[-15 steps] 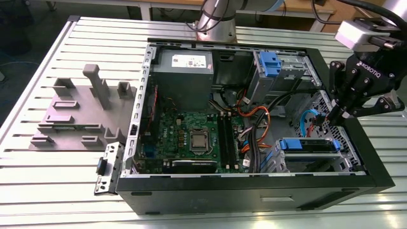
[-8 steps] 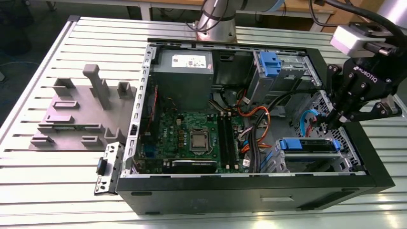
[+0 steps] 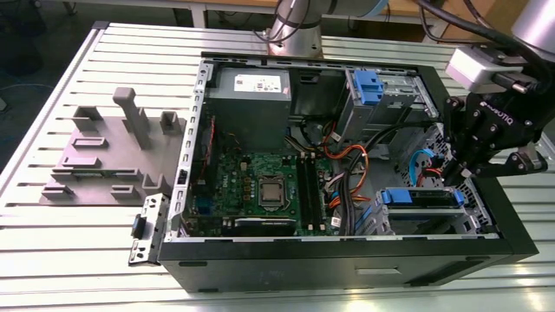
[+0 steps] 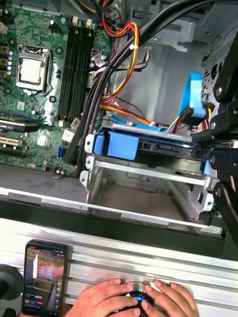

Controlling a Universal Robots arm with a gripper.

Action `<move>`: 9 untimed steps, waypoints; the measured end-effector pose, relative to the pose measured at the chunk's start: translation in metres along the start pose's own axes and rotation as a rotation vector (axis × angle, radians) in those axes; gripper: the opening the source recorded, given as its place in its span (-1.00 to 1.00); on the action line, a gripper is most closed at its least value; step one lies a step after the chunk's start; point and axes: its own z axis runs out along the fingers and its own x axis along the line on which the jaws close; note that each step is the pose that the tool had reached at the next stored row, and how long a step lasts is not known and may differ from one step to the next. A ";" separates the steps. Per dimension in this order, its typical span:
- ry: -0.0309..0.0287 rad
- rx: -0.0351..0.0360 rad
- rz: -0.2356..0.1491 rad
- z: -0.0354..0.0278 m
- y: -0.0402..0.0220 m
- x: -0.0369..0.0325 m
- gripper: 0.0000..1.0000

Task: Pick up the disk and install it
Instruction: 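Insert the first disk wire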

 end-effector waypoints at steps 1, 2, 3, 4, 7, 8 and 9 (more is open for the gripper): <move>-0.0002 0.0017 0.000 0.0006 0.0021 0.0012 -0.66; -0.0002 0.0034 0.000 0.0012 0.0046 0.0021 -0.66; -0.0005 0.0055 0.001 0.0019 0.0075 0.0023 -0.66; -0.0002 0.0083 0.001 0.0025 0.0099 0.0021 -0.66; -0.0001 0.0104 0.014 0.0054 0.0120 0.0014 -0.66; -0.0001 0.0096 0.021 0.0062 0.0121 0.0013 -0.66; -0.0001 0.0088 0.028 0.0070 0.0121 0.0012 -0.66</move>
